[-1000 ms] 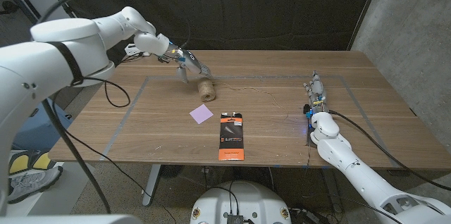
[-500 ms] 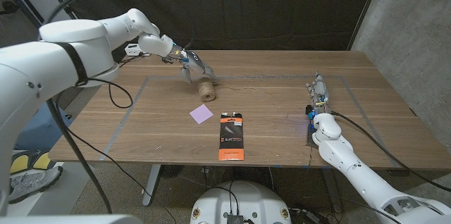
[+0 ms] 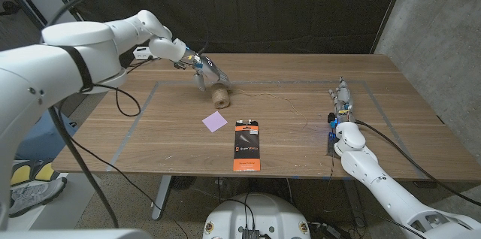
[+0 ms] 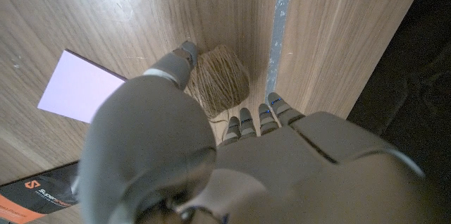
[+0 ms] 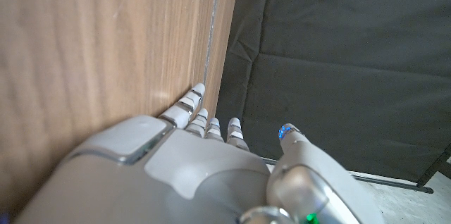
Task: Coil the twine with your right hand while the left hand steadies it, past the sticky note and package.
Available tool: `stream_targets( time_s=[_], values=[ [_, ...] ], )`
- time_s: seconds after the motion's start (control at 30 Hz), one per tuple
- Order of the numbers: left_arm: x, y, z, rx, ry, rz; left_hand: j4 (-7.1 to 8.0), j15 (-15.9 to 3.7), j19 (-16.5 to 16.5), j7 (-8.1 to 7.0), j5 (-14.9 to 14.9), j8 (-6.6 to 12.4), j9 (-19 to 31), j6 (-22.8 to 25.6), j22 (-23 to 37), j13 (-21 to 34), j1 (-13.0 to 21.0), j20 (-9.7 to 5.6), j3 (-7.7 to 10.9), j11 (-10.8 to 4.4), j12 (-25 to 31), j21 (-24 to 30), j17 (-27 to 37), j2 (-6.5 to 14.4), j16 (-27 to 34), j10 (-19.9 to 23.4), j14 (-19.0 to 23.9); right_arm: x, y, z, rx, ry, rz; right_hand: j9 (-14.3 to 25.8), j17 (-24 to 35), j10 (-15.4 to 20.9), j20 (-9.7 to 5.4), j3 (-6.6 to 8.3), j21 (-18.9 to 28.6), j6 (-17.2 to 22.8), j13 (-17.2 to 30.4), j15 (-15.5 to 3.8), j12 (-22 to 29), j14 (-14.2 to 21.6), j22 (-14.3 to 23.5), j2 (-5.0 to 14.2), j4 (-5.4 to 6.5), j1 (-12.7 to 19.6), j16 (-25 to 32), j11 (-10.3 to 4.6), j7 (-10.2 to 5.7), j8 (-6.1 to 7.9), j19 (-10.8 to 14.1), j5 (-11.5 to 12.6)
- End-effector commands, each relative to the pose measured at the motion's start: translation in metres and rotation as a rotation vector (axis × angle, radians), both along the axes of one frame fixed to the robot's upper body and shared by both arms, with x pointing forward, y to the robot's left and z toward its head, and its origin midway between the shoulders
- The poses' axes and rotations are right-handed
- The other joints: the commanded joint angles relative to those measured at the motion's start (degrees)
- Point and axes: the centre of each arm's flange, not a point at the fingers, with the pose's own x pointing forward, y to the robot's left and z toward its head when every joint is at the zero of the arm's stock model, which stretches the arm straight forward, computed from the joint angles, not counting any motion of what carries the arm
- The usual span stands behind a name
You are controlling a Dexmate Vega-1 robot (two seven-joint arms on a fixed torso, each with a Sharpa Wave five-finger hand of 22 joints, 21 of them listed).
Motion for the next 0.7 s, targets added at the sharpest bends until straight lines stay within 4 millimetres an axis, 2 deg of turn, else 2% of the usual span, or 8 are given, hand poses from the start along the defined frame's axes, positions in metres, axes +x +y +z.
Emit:
stream_targets(
  time_s=[0.03,0.3,0.5,0.7],
  values=[
    [-0.0017,-0.0002,-0.0074,0.013,0.027,0.008,0.02,0.21,0.5,-0.17,0.4,0.71,0.3,0.6,0.2,0.4,0.3,0.31,0.63,-0.21,0.9,0.5,0.4,0.7,0.5,0.8,0.8,-0.0004,-0.0027,-0.0091,0.019,0.015,-0.013,0.1,0.2,-0.7,0.16,0.3,0.2,-0.5,0.1,0.06,0.4,-0.2,0.1,-0.11,-0.02,-0.4,0.5,0.02,0.2,0.35,0.1,0.0],
    [-0.0024,0.0023,-0.0121,0.015,0.023,-0.004,-0.27,-0.03,1.1,-0.42,0.5,1.58,0.7,2.1,0.2,0.8,1.1,0.28,0.95,-0.31,1.6,0.7,1.0,1.3,1.1,1.3,1.7,-0.0008,-0.0042,-0.0107,0.022,0.02,-0.016,0.1,0.2,-0.7,0.17,0.36,0.2,-0.5,0.1,0.04,0.4,-0.1,0.1,-0.11,-0.02,-0.4,0.5,0.03,0.18,0.37,0.1,0.0],
    [-0.0031,0.0029,-0.0125,0.0,0.006,-0.026,-0.61,-1.11,2.8,-0.85,0.7,3.47,1.5,4.9,0.4,1.7,2.9,0.3,0.91,-1.0,3.9,1.3,2.3,2.5,2.8,4.1,4.9,-0.0006,-0.0046,-0.0096,0.02,0.019,-0.014,0.1,0.2,-0.7,0.15,0.39,0.3,-0.6,0.1,0.06,0.4,-0.1,0.1,-0.13,-0.03,-0.5,0.5,0.06,0.22,0.38,0.2,-0.1],
    [-0.0024,0.0028,-0.0114,-0.004,-0.004,-0.031,-0.81,-1.1,3.2,-1.03,0.9,4.06,1.8,5.7,0.5,2.1,3.8,0.39,0.88,-1.17,4.6,1.4,2.8,2.9,3.3,4.8,5.4,-0.0005,-0.0049,-0.0098,0.023,0.019,-0.013,0.1,0.2,-0.7,0.17,0.43,0.3,-0.6,0.1,0.07,0.5,-0.1,0.1,-0.15,-0.04,-0.5,0.6,0.07,0.18,0.38,0.2,-0.1]
  ],
)
